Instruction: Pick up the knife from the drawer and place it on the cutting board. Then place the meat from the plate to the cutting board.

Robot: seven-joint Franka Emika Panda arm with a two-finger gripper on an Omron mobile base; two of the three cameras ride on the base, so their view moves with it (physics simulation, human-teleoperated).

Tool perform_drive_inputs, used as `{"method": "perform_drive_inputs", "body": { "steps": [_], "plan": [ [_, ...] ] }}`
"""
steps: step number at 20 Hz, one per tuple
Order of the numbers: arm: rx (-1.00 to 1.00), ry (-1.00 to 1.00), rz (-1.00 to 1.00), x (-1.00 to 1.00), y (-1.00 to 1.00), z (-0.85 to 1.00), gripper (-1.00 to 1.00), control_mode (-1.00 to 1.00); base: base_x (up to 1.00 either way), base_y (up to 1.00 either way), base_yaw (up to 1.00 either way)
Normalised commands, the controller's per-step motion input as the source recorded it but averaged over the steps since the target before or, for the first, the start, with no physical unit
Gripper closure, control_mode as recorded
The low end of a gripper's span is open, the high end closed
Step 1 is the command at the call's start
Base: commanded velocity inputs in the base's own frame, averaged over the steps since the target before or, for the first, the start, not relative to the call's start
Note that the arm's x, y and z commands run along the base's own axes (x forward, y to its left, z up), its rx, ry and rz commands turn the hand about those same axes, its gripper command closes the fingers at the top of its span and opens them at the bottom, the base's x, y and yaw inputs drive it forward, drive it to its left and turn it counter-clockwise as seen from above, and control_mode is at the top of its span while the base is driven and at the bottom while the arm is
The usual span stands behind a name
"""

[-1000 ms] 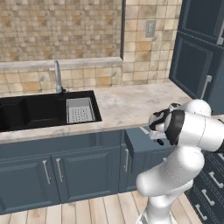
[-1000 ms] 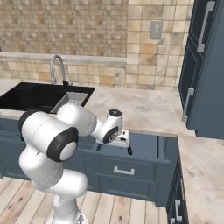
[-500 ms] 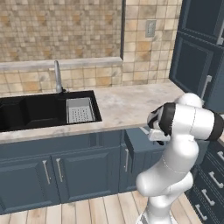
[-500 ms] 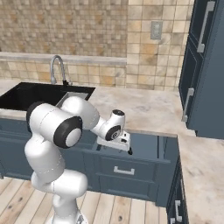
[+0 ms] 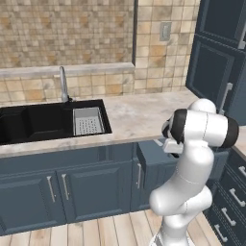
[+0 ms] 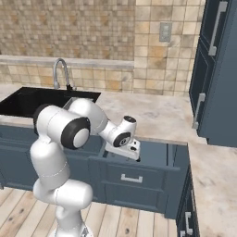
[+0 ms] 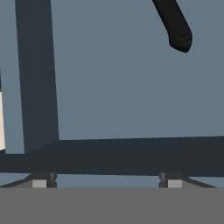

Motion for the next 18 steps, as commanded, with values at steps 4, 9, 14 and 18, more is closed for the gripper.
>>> {"method": "perform_drive_inputs", "body": {
  "steps": [4, 9, 14, 18],
  "plan": [
    [0.03, 0.01, -0.01, -0.24, 0.00, -0.11, -1.00, -1.00, 0.00, 0.00, 0.00],
    [0.01, 0.08, 0.00, -0.30, 0.00, -0.19, -1.00, -1.00, 0.00, 0.00, 0.00],
    [0.01, 0.09, 0.00, -0.38, 0.00, -0.36, -1.00, -1.00, 0.00, 0.00, 0.00],
    [0.00, 0.11, 0.00, -0.43, 0.00, -0.47, -1.00, -1.00, 0.00, 0.00, 0.00]
  ]
}}
